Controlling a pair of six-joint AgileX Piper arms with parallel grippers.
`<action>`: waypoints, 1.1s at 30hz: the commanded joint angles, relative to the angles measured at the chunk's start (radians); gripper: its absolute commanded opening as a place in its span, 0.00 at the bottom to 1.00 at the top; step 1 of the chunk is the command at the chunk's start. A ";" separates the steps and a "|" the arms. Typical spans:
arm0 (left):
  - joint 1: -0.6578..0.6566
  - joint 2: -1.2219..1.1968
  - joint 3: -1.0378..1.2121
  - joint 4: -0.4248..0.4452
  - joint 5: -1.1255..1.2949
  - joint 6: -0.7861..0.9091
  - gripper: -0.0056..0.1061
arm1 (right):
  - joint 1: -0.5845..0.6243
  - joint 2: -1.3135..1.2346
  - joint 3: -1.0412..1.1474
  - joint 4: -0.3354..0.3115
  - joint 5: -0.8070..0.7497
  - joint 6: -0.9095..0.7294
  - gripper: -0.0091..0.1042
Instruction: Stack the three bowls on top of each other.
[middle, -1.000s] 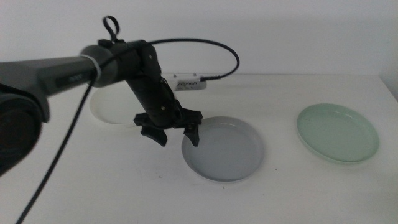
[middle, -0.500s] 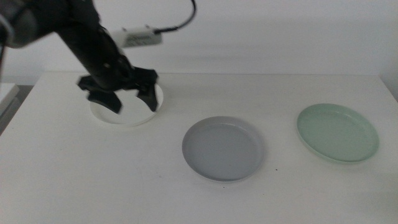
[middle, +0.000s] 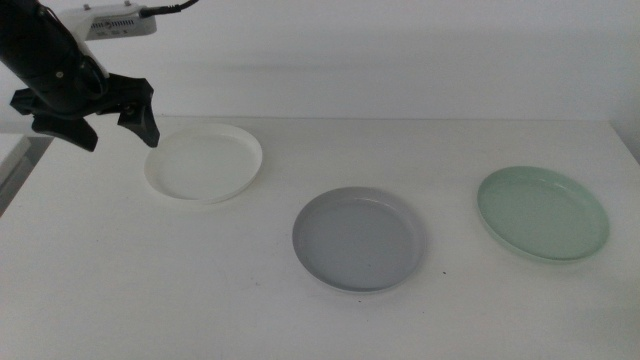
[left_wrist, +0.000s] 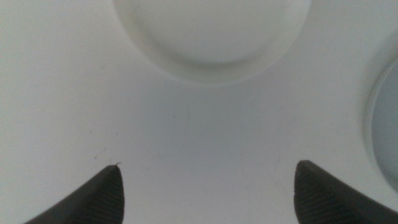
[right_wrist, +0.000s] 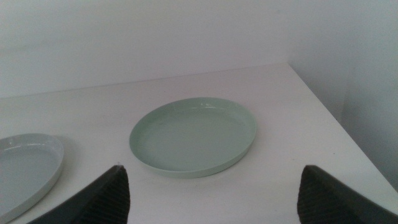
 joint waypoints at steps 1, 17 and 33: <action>0.007 -0.007 -0.005 -0.034 -0.034 0.014 0.89 | -0.005 -0.005 0.003 -0.007 -0.006 -0.005 0.74; 0.007 0.398 -0.312 0.093 -0.252 -0.032 0.89 | -0.005 -0.005 0.003 -0.007 -0.006 -0.005 0.74; 0.007 0.558 -0.313 0.077 -0.404 -0.017 0.85 | -0.005 -0.005 0.003 -0.007 -0.006 -0.005 0.74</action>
